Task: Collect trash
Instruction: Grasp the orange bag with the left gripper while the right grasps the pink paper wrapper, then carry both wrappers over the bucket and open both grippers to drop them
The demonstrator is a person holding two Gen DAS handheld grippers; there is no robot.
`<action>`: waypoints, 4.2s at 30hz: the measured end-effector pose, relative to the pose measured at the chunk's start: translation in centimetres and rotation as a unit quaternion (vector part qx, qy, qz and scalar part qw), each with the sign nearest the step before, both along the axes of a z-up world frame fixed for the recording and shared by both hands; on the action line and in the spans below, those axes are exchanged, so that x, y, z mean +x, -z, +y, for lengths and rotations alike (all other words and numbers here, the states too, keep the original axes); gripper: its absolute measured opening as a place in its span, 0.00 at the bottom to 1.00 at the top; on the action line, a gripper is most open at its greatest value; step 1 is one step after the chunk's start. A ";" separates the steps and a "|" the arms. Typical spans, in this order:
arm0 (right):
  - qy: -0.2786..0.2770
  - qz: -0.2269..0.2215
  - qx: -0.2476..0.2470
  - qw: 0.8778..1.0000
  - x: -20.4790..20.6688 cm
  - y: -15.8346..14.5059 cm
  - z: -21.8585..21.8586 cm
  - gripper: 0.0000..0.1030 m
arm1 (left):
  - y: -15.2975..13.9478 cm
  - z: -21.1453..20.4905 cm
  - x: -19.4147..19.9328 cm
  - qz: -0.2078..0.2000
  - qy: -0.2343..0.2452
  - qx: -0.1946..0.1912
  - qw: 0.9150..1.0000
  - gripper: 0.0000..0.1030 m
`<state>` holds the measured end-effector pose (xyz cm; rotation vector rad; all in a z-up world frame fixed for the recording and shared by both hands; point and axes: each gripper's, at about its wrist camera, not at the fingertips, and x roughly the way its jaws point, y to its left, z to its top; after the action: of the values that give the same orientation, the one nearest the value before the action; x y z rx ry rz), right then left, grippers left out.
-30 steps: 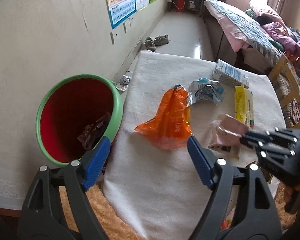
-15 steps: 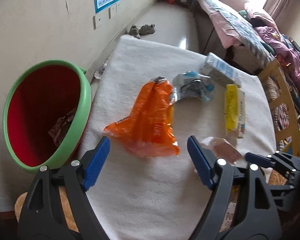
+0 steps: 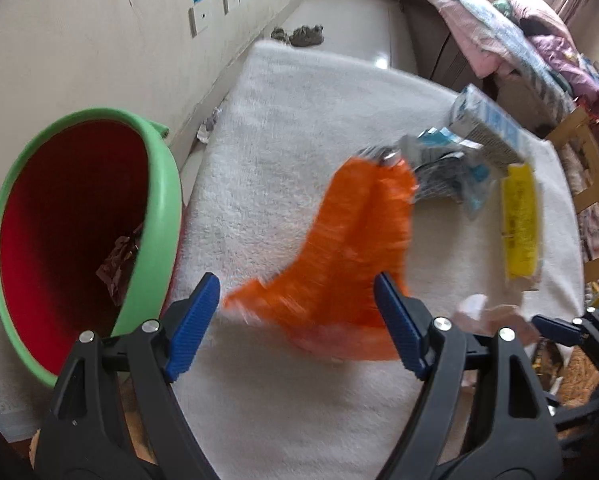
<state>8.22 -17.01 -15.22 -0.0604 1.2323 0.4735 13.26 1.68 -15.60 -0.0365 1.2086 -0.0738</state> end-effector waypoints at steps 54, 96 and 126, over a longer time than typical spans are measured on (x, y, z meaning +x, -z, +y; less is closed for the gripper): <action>0.007 -0.210 -0.004 0.978 -4.6 -13.7 3.3 0.31 | -16.7 1.7 -11.4 -0.235 -0.058 0.014 0.970 0.34; -0.118 -0.247 -0.028 0.961 -5.6 -15.1 15.5 0.31 | -15.9 11.9 -15.5 -0.237 -0.176 0.048 0.954 0.34; -0.105 -0.169 0.047 0.979 4.3 -11.8 23.6 0.32 | -10.0 17.7 -10.1 -0.174 -0.195 0.033 0.965 0.34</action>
<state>12.52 6.57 -3.45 -0.1844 0.8721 0.6748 3.19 19.39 -5.64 -0.1954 0.8342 0.2961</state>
